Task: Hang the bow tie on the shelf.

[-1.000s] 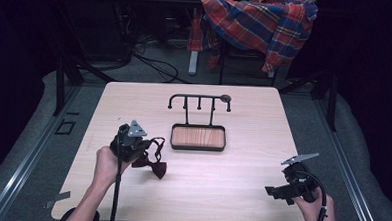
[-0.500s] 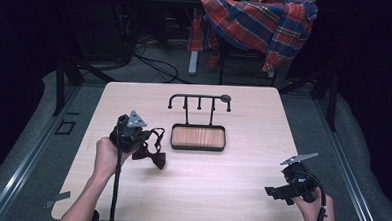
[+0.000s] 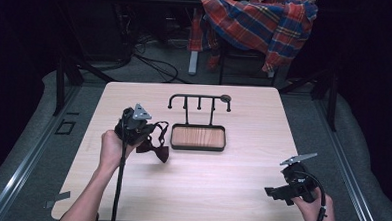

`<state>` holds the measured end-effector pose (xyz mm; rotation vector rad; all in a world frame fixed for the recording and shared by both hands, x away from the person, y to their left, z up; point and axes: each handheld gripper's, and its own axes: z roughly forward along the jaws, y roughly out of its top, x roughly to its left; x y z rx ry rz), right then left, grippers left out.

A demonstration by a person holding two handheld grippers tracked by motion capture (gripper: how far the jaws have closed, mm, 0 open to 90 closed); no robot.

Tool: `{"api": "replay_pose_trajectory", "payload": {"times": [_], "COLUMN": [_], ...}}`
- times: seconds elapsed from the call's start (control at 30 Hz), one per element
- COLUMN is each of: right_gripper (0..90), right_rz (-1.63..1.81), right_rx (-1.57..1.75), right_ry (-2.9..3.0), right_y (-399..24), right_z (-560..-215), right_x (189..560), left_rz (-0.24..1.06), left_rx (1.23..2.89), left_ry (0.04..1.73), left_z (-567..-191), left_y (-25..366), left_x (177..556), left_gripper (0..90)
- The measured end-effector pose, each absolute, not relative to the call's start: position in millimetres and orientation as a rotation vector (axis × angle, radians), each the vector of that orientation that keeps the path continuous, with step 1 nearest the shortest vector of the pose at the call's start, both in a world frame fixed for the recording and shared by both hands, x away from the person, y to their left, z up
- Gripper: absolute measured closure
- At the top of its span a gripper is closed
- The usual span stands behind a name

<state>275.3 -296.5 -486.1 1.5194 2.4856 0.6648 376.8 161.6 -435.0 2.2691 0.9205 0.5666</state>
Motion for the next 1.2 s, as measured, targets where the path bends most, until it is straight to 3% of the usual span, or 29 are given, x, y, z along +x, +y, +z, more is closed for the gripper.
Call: {"api": "replay_pose_trajectory", "payload": {"times": [1.2], "right_gripper": [14.8], "right_rz": [0.645], "right_rx": [1.518], "right_ry": [2.491], "right_y": [-295.1], "right_z": [-486.9], "right_x": [275.0], "left_rz": [0.594], "left_rx": [2.275], "left_ry": [0.895], "left_z": [-408.9], "left_y": [149.5], "left_x": [393.4], "left_gripper": [88.6]}}
